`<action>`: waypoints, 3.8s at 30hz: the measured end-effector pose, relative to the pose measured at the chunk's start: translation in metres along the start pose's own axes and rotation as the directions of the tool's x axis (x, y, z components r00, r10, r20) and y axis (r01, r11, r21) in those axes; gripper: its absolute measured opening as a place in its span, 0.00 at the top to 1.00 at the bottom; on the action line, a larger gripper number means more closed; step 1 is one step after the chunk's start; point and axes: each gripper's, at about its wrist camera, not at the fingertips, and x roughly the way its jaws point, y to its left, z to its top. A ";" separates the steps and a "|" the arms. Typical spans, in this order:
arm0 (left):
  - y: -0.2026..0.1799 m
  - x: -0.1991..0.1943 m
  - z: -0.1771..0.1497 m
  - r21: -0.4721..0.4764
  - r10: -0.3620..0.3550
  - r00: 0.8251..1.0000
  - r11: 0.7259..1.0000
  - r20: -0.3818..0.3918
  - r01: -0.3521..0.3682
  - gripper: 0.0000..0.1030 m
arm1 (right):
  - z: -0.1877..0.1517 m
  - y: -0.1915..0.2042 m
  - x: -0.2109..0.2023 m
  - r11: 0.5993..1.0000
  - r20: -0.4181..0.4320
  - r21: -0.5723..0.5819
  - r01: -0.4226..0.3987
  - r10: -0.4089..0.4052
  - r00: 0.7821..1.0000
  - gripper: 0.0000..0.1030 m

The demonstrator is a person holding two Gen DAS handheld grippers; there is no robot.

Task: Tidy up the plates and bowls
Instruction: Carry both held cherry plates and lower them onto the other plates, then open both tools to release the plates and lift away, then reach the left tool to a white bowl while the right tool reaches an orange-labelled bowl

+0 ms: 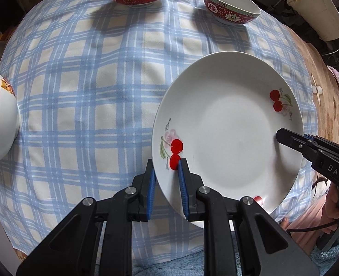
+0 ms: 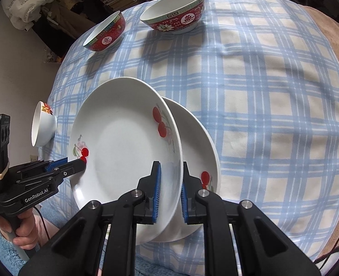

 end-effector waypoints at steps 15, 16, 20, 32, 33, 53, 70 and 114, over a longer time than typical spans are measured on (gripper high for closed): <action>-0.012 0.020 0.001 0.006 0.004 0.998 1.000 -0.068 -0.004 0.81 | -0.008 -0.009 0.003 0.997 0.003 0.001 0.078 -0.078 0.997 0.81; -0.014 0.022 0.001 0.009 0.009 0.998 1.000 -0.068 -0.008 0.81 | -0.008 -0.009 0.003 0.997 0.004 0.000 0.083 -0.083 0.997 0.81; -0.019 0.029 0.002 0.006 0.020 0.997 1.000 -0.076 -0.020 0.81 | -0.008 -0.009 0.004 0.995 0.005 -0.002 0.097 -0.097 0.995 0.81; -0.014 0.031 0.000 -0.015 0.029 0.997 0.999 -0.071 -0.030 0.81 | -0.011 -0.005 0.000 0.993 0.025 -0.013 0.120 -0.119 0.993 0.82; -0.017 0.032 -0.001 -0.008 0.038 0.997 0.999 -0.068 -0.039 0.81 | -0.012 -0.005 -0.002 0.992 0.030 -0.016 0.126 -0.125 0.992 0.82; -0.028 0.031 -0.003 0.015 0.080 0.996 0.997 -0.039 -0.079 0.80 | -0.010 -0.011 -0.020 0.992 0.095 0.039 0.119 -0.122 0.988 0.82; -0.007 0.007 -0.009 -0.035 0.036 0.999 0.999 0.012 -0.035 0.68 | -0.011 -0.006 -0.024 0.990 0.113 0.038 0.136 -0.140 0.984 0.78; 0.167 -0.134 -0.004 -0.236 0.291 0.923 0.943 0.251 -0.233 0.13 | 0.047 0.180 -0.031 0.982 0.365 -0.180 0.049 0.020 0.931 0.03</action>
